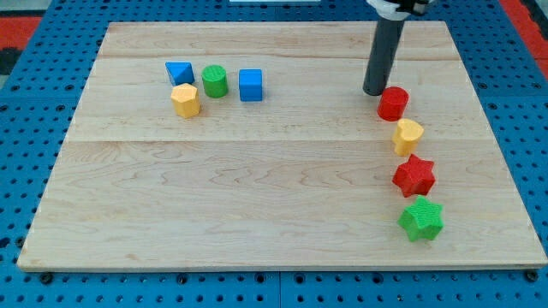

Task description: Push the blue cube towards the bottom right side of the green circle

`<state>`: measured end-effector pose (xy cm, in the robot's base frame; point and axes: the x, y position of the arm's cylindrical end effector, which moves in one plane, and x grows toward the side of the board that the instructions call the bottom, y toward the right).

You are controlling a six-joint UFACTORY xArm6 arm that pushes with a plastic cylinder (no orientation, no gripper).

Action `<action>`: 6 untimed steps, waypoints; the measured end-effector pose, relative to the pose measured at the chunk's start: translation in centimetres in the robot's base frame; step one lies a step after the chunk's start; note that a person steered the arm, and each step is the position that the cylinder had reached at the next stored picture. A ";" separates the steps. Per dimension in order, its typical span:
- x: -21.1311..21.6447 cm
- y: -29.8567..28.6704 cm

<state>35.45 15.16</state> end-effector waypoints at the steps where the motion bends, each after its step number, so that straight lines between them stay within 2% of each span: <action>1: 0.8 1.1; 2: 0.5 1.1; 5: -5.0 -11.6; 6: -0.7 -16.1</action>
